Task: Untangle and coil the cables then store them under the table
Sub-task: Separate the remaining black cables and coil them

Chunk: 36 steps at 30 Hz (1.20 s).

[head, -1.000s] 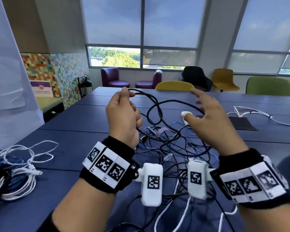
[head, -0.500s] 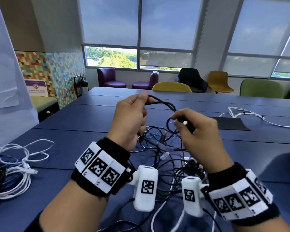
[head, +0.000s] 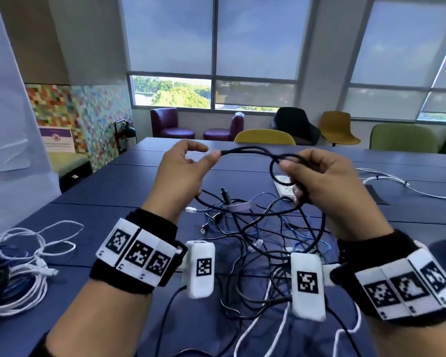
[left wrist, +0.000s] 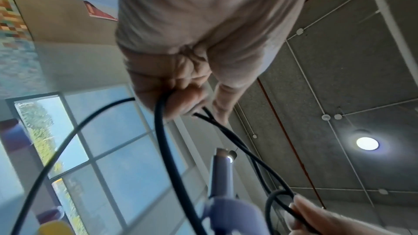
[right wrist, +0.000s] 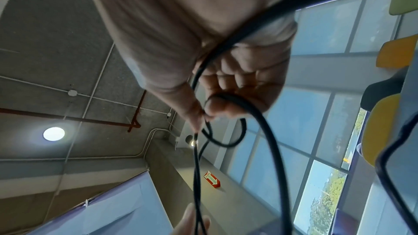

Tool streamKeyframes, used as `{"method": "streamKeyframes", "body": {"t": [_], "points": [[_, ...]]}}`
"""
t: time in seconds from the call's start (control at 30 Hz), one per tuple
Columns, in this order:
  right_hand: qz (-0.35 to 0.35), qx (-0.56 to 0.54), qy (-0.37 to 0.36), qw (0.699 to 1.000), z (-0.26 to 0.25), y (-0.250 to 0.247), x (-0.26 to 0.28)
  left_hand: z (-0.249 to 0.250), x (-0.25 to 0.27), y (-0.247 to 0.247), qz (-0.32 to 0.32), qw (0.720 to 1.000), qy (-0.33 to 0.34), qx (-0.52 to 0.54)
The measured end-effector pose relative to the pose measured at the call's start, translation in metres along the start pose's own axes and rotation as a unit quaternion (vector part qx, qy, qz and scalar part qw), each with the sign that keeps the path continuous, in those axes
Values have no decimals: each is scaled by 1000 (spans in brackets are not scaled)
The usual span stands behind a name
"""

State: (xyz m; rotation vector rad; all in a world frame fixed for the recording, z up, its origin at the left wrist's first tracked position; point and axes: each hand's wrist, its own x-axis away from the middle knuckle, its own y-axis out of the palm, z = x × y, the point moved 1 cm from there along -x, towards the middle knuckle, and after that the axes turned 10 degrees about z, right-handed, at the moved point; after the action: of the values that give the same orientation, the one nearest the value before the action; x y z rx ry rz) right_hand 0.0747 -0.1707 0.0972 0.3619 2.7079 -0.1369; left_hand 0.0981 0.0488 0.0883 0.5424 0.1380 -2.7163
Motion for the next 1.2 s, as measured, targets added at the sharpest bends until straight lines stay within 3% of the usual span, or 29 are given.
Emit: {"method": "streamKeyframes", "body": {"t": [0.17,0.27,0.37,0.4,0.5,0.63,0.73,0.8,0.9,1.07,1.2], "points": [[38,-149,44,987,-5,10,7,3,12,12,-35,991,81,-103],[36,-215,74,973,-6,14,10,3,23,21,-17,971,144,-189],[15,-264,104,959,-7,16,11,15,38,28,-18,966,225,-128],[8,-277,111,954,-7,18,12,19,43,32,-63,970,220,-85],[0,-308,135,942,-7,23,14,23,55,40,-196,975,104,11],[-26,-346,147,926,-7,20,16,21,58,44,-204,977,60,21],[-51,-281,74,956,-7,23,19,23,52,42,-133,987,27,90],[-37,-150,-18,988,-6,26,21,21,47,40,-98,989,18,105],[-6,28,-139,990,-1,29,24,18,39,34,-72,993,9,92],[3,89,-169,982,-2,26,25,14,30,27,-61,996,-15,66],[32,87,-166,982,-3,20,21,16,32,28,-116,993,12,7]]}}
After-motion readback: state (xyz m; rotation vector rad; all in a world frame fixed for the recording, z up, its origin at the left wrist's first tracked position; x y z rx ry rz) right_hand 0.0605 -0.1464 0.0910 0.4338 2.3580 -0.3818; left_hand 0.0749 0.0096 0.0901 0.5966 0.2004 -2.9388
